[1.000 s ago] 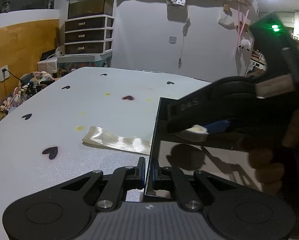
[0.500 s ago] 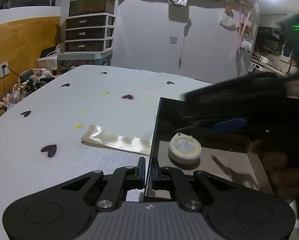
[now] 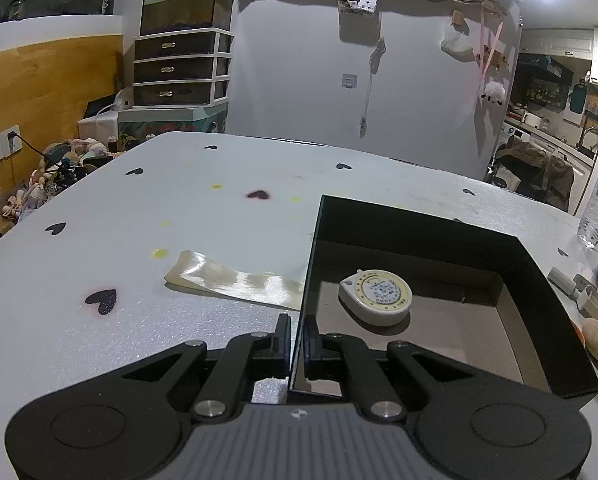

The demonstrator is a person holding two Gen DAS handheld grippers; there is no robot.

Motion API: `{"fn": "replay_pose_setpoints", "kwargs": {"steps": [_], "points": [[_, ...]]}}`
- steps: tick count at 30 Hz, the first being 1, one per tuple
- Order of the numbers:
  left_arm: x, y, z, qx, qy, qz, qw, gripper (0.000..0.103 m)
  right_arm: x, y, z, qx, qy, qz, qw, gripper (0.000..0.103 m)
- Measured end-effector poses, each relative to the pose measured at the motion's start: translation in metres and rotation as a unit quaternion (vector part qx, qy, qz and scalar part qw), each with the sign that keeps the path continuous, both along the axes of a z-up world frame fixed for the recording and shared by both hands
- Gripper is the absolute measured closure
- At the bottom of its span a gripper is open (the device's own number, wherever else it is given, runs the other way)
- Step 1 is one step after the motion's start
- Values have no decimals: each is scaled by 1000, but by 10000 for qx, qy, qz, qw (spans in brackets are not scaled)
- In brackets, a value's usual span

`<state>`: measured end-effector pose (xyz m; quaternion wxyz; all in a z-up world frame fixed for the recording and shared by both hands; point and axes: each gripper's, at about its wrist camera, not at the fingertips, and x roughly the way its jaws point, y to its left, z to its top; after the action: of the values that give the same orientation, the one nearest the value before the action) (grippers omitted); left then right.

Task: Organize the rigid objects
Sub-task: 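Move the right tool back and grasp the beige stone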

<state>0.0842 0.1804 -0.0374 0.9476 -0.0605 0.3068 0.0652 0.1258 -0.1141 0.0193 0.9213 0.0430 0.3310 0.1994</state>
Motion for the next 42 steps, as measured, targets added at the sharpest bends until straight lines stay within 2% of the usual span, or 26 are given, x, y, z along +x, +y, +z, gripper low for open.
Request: {"fn": "replay_pose_setpoints", "kwargs": {"steps": [7,9,11,15,17,21,23,29,42], "points": [[-1,-2,0,-16,-8,25,10000,97,-18,-57,-18,-278,-6,-675,9973,12],[-1,-1,1,-39,-16,45,10000,97,-20,-67,-26,-388,2,-754,9964,16],[-1,-1,1,-46,-21,56,10000,97,-22,-73,-34,-439,59,-697,9966,26],[-2,1,1,-100,-32,68,9999,97,-19,-73,-52,-331,316,-424,9981,32],[-2,2,1,-93,-30,66,9999,97,-13,-70,-59,-336,433,-480,9973,33],[-2,3,1,-98,-20,50,9999,97,4,-68,-70,-556,443,-679,9952,34],[-2,3,1,-103,-15,47,9999,97,10,-68,-74,-649,425,-651,9949,40],[0,4,0,-94,-7,45,9999,97,27,-65,-78,-859,420,-543,9939,50],[0,3,0,-106,-8,46,9999,97,27,-59,-76,-1007,443,-530,9925,53]]}}
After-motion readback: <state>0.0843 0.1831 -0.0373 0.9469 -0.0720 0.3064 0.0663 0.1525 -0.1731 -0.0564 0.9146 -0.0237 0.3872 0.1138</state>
